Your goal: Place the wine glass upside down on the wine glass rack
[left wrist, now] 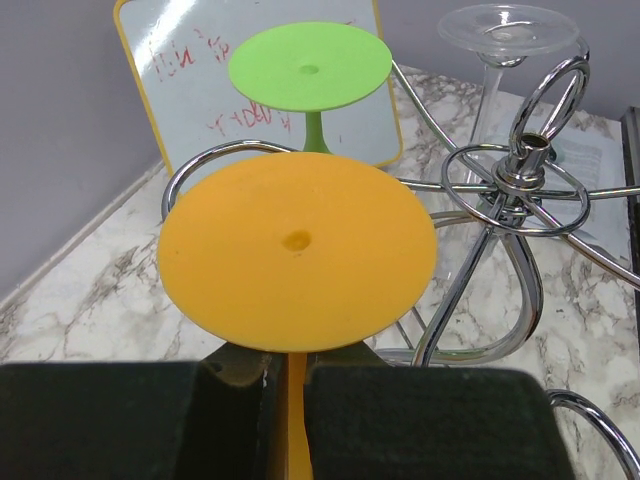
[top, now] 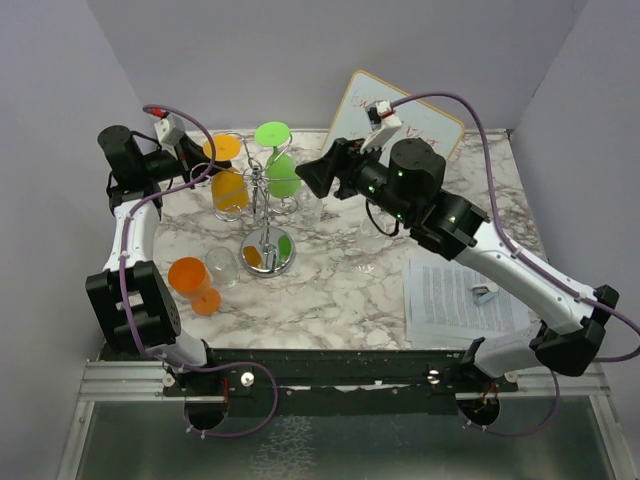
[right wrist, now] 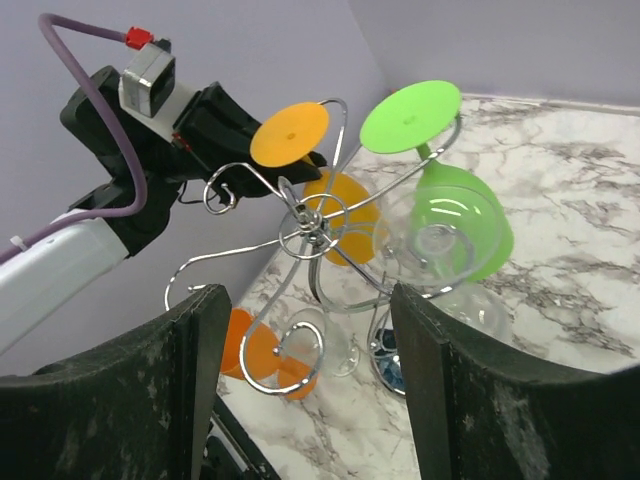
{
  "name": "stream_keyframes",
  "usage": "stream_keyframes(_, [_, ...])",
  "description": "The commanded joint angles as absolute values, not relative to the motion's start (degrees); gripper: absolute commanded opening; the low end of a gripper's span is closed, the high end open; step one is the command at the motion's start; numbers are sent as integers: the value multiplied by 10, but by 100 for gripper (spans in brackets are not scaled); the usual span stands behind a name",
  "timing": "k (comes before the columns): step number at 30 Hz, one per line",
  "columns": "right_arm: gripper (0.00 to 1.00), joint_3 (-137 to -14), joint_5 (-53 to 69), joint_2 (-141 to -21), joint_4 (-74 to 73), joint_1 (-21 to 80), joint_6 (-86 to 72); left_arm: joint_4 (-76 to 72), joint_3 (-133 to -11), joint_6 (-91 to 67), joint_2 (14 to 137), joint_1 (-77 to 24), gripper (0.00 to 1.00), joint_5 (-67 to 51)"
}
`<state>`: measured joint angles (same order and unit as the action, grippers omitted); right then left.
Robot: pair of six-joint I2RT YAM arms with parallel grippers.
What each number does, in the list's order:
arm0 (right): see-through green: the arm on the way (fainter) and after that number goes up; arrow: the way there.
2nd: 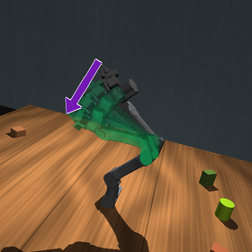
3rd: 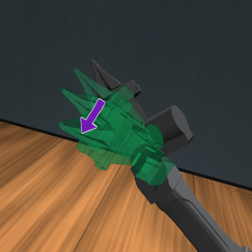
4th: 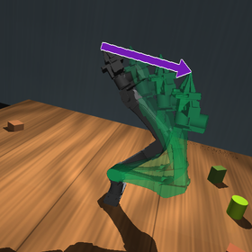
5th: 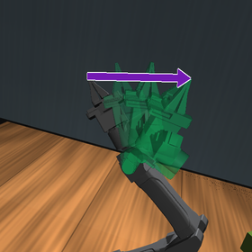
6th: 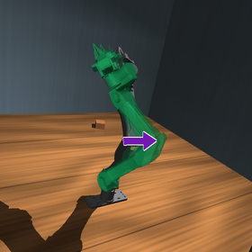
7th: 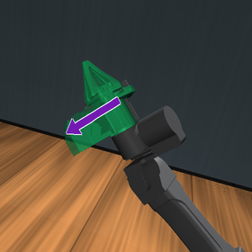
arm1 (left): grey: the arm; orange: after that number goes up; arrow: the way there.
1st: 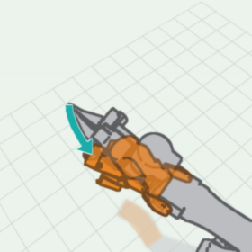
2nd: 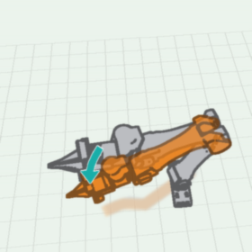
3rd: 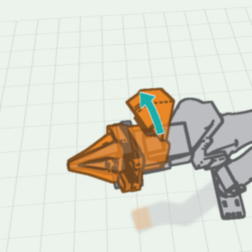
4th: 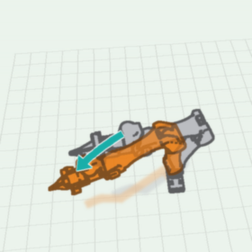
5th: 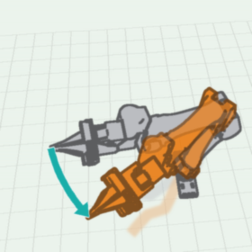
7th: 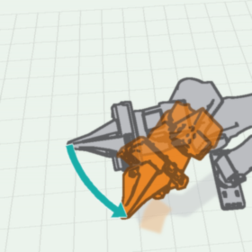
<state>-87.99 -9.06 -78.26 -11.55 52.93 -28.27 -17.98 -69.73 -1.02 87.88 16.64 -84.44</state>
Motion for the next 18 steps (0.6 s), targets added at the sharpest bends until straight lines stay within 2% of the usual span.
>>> stream_keyframes(1, [69, -931, -7, -827, -121, 533, -238, -185, -705, 17, 890, 153, 0, -868])
stream_keyframes(4, [67, -969, 37, -866, -123, 533, -198, -185, -711, 12, 891, 152, 0, -863])
stream_keyframes(11, [67, -1063, 39, -963, -152, 533, -99, -186, -720, 4, 902, 152, 0, -864])
stream_keyframes(18, [61, -1143, 46, -1044, -181, 533, -52, -186, -718, 2, 904, 152, 0, -873])
